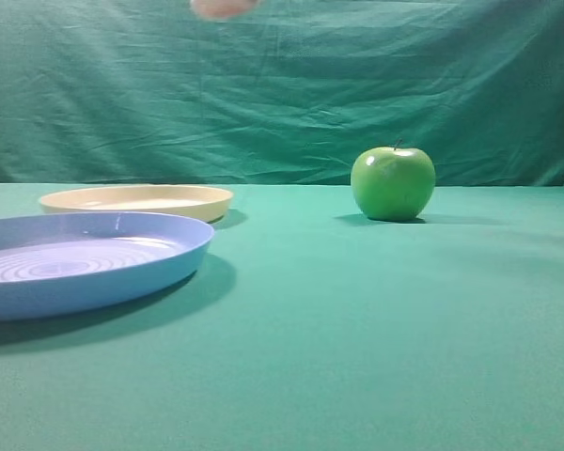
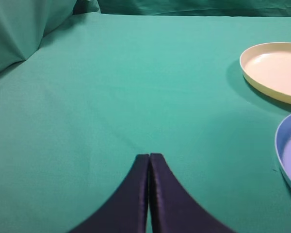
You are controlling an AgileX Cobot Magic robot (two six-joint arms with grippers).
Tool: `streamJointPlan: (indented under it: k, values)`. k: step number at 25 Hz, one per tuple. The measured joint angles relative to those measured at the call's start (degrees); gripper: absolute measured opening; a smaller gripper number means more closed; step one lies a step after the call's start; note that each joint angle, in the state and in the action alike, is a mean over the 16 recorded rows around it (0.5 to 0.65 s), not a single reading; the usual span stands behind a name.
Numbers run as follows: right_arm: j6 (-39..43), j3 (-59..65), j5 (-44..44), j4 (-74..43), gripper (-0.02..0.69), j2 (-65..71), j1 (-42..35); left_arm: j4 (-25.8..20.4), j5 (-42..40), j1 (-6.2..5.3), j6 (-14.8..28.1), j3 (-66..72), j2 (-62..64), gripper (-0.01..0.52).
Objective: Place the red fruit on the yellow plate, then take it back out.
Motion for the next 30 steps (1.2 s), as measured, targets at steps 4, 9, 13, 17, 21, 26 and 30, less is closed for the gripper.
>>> streamJointPlan:
  k: [4, 9, 13, 17, 21, 26, 30]
  values:
    - [3.1, 10.2, -1.0, -3.2, 0.167, -8.7, -3.0, 0.0, 0.0, 0.00, 0.0, 0.0, 0.0, 0.000]
    - [4.0, 27.9, -7.0, -4.0, 0.167, -19.8, -6.3, 0.0, 0.0, 0.00, 0.0, 0.0, 0.0, 0.000]
    - [4.1, 43.1, -14.1, -3.3, 0.167, -27.2, -8.1, 0.0, 0.0, 0.00, 0.0, 0.0, 0.0, 0.000]
    - [4.2, 56.7, -22.4, -2.0, 0.167, -31.8, -9.0, 0.0, 0.0, 0.00, 0.0, 0.0, 0.0, 0.000]
    - [4.3, 67.1, -30.5, -0.6, 0.167, -33.1, -9.1, 0.0, 0.0, 0.00, 0.0, 0.0, 0.0, 0.000]
    - [4.2, 75.0, -39.7, 0.9, 0.167, -30.5, -9.1, 0.0, 0.0, 0.00, 0.0, 0.0, 0.0, 0.000]
    - [4.2, 78.0, -45.4, 1.5, 0.171, -26.8, -9.1, 0.0, 0.0, 0.00, 0.0, 0.0, 0.0, 0.000]
